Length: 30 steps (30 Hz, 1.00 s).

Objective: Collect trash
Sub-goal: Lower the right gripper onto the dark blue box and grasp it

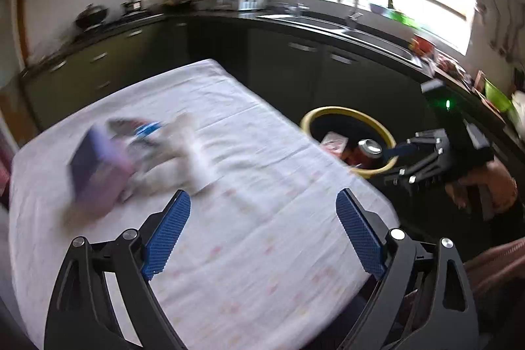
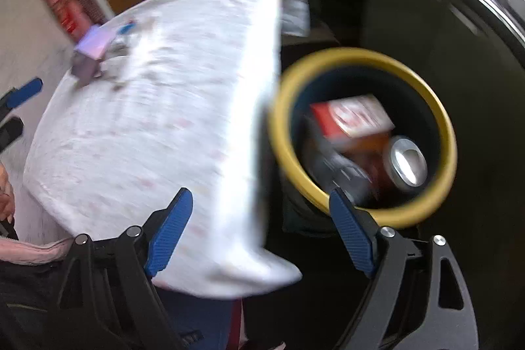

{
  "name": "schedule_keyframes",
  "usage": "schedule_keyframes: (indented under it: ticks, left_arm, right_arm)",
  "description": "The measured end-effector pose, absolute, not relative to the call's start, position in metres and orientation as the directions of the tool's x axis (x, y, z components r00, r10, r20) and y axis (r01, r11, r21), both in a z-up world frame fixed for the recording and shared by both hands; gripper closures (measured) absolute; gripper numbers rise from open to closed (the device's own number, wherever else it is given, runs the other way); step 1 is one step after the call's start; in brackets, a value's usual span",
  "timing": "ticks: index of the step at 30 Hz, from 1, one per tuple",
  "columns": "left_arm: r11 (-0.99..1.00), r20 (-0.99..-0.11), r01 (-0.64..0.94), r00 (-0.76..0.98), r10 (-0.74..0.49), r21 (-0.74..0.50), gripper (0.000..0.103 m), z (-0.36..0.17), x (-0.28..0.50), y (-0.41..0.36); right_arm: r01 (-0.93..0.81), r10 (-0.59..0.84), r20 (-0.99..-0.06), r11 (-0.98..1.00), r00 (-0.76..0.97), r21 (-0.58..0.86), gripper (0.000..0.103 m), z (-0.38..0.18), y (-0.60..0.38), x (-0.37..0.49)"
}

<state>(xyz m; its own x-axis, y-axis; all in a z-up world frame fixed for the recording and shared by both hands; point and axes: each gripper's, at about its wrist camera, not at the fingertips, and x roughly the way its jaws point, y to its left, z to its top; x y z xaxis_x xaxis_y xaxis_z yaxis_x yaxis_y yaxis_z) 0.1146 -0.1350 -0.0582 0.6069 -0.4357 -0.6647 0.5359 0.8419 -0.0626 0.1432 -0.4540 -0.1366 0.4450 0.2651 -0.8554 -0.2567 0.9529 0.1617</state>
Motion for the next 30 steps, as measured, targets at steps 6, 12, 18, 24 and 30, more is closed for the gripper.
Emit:
schedule_keyframes:
  ticks: [6, 12, 18, 24, 30]
  left_arm:
    - [0.904, -0.652, 0.428, 0.683, -0.329, -0.007, 0.013, -0.060, 0.088, -0.059]
    - [0.945, -0.627, 0.328, 0.738, -0.250, 0.009, 0.011, -0.055, 0.077, -0.015]
    - [0.958, -0.618, 0.288, 0.750, -0.237, -0.018, 0.011, -0.058, 0.075, 0.020]
    - [0.959, -0.626, 0.280, 0.743, -0.238, -0.032, 0.011, -0.067, 0.070, 0.037]
    - [0.959, -0.629, 0.282, 0.740, -0.236, -0.028, 0.011, -0.072, 0.064, 0.050]
  right_arm:
    - [-0.490, 0.310, -0.842, 0.869, 0.442, 0.063, 0.023, -0.102, -0.376, 0.179]
    - [-0.584, 0.372, -0.848, 0.806, 0.377, 0.094, 0.023, -0.080, -0.299, 0.218]
    - [-0.631, 0.421, -0.854, 0.761, 0.305, 0.150, 0.023, -0.063, -0.219, 0.261]
    - [-0.649, 0.387, -0.890, 0.746, 0.241, 0.148, 0.022, -0.062, -0.168, 0.300]
    - [-0.886, 0.221, -0.918, 0.407, 0.331, -0.222, 0.009, -0.068, -0.106, 0.292]
